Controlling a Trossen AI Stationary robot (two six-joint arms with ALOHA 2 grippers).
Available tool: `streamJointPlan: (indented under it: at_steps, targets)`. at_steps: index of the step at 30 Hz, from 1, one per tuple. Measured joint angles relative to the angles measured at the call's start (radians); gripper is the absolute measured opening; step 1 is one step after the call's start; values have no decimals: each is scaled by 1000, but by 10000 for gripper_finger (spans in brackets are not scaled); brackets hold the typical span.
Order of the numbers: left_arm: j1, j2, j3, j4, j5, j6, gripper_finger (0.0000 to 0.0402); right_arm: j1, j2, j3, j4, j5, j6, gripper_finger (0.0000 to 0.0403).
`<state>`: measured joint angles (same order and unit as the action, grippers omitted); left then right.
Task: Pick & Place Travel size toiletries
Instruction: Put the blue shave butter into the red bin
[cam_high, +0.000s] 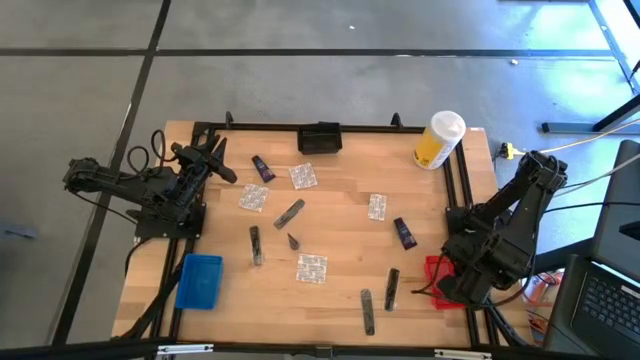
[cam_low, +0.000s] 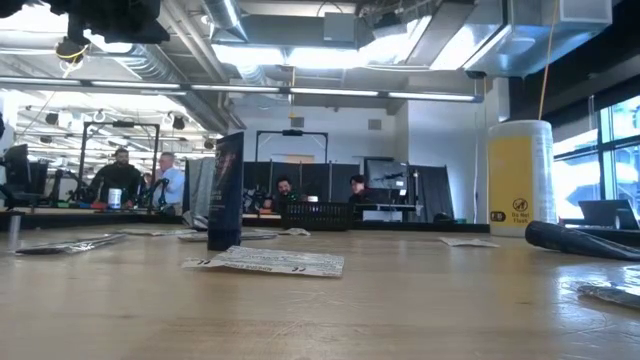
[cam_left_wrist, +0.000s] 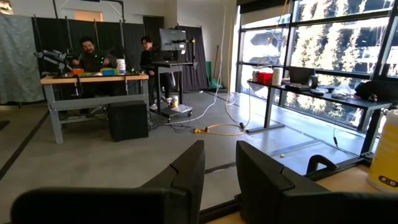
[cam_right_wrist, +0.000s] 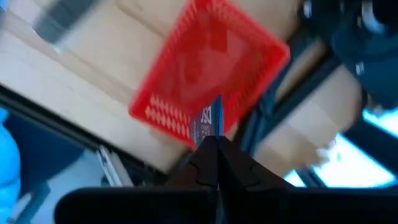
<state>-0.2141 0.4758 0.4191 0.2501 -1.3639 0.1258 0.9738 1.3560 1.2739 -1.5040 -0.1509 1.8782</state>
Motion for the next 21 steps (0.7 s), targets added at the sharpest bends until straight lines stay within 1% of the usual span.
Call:
streamJointPlan:
  at_steps: [2, 3, 7, 9, 12, 16, 21]
  targets:
    - [0, 0, 0, 0, 0, 0, 86, -11, 0, 0, 0, -1, -6, 0]
    - [0, 0, 0, 0, 0, 0, 86, -16, 0, 0, 0, 14, -19, 0]
    - [0, 0, 0, 0, 0, 0, 86, -26, 0, -10, 4, 178, -34, 0]
    - [0, 0, 0, 0, 0, 0, 86, -26, 0, -46, 11, 235, -25, 0]
    - [0, 0, 0, 0, 0, 0, 86, -14, 1, -134, 90, 263, -4, 0]
    - [0, 0, 0, 0, 0, 0, 86, 14, 2, -227, 192, 243, 17, 0]
    - [0, 0, 0, 0, 0, 0, 86, 54, 2, -273, 241, 331, 73, 0]
